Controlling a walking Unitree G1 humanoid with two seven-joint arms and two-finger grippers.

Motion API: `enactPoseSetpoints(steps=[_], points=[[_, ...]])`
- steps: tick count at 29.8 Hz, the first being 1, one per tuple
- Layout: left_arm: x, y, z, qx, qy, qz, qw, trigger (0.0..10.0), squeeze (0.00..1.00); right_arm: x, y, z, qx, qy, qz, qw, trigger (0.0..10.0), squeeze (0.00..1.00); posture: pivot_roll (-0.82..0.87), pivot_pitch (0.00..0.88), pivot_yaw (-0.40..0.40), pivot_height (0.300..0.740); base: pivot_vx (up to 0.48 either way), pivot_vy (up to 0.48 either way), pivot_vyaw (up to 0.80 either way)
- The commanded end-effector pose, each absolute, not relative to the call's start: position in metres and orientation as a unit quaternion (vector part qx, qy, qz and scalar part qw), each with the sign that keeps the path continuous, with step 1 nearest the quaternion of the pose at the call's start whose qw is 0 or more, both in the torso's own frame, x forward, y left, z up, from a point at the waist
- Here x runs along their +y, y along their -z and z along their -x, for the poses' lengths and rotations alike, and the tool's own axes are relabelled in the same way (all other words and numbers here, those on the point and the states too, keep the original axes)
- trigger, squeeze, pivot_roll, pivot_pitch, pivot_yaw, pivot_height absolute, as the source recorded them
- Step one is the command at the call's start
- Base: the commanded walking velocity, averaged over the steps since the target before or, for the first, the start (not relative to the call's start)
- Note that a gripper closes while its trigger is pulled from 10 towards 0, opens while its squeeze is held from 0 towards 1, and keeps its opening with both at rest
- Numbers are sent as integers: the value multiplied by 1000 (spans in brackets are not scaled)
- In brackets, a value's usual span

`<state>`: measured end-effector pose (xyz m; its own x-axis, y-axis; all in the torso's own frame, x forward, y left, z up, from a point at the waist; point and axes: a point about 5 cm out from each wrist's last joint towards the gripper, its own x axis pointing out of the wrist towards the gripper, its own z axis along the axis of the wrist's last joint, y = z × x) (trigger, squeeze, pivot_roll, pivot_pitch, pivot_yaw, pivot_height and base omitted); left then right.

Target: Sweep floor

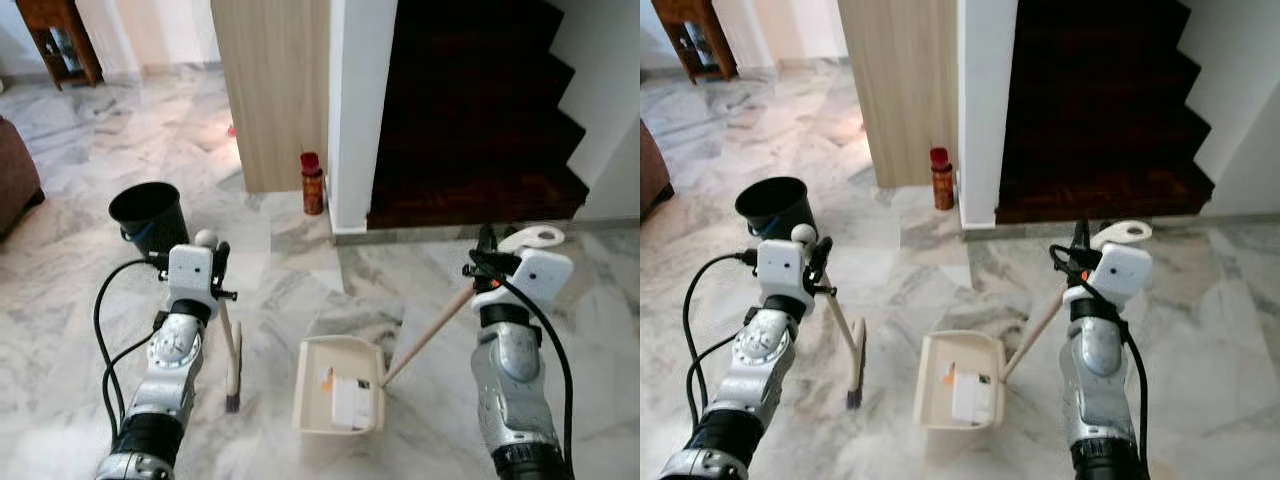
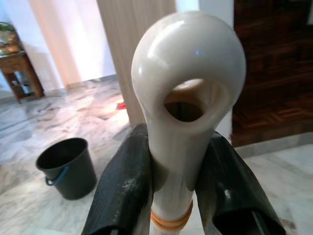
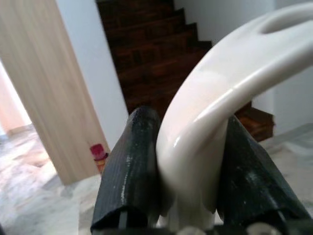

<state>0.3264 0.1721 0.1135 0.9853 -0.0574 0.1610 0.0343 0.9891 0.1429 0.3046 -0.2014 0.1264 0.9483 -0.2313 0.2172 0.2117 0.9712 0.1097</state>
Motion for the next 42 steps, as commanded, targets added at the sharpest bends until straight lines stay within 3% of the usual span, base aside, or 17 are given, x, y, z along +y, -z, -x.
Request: enactPoseSetpoints(steps=[1, 17, 25, 42], points=[[174, -129, -330, -111, 19, -73, 991, 10000, 0, -200, -142, -308, -146, 106, -40, 983, 10000, 0, -65, 3, 27, 740, 0, 398, 0], [173, -130, -330, -110, 18, -73, 991, 10000, 0, -197, -145, -309, -149, 104, -27, 983, 10000, 0, -63, 7, 32, 740, 0, 400, 0], [173, -131, -330, -110, 20, -73, 991, 10000, 0, -195, -144, -309, -148, 101, -27, 984, 10000, 0, -62, 11, 34, 740, 0, 401, 659], [170, -132, -331, -110, 25, -72, 991, 10000, 0, -193, -144, -310, -147, 98, -33, 984, 10000, 0, -62, 3, 36, 740, 0, 400, 0]])
